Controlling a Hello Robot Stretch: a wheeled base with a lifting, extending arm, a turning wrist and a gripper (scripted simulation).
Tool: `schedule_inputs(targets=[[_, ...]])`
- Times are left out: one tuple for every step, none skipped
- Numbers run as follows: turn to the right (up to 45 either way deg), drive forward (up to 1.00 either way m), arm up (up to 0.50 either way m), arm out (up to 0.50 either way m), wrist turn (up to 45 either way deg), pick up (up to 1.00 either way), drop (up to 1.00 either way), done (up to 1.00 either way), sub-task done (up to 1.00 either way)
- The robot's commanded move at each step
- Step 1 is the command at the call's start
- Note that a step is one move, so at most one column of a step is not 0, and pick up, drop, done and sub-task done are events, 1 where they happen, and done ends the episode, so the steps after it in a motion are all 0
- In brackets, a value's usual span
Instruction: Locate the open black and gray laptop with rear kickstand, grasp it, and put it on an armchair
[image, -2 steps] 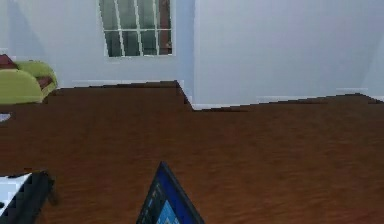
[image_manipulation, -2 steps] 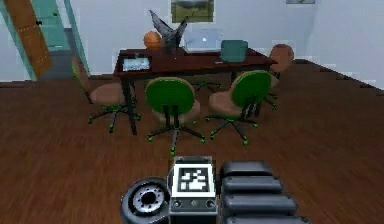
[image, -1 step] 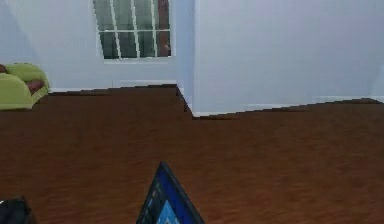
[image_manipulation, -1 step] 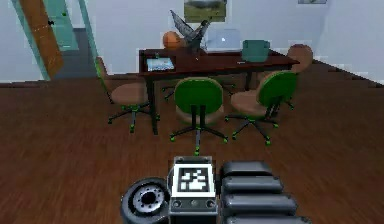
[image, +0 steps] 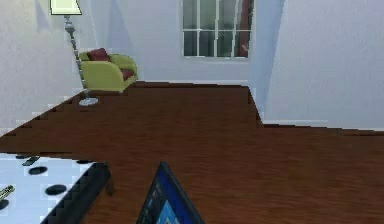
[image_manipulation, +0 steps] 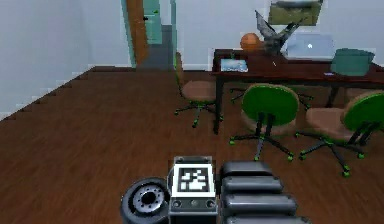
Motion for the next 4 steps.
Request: schedule_inputs(targets=[[0.0,1.00,0.00,0.00,0.0,0.00,0.00,0.00,0.00],[0.0,0.10,0.00,0.00,0.0,0.00,0.00,0.00,0.00],[-21.0,0.00,0.00,0.00,0.0,0.00,0.00,0.00,0.00],[0.0,1.00,0.00,0.00,0.0,0.00,0.00,0.00,0.00]])
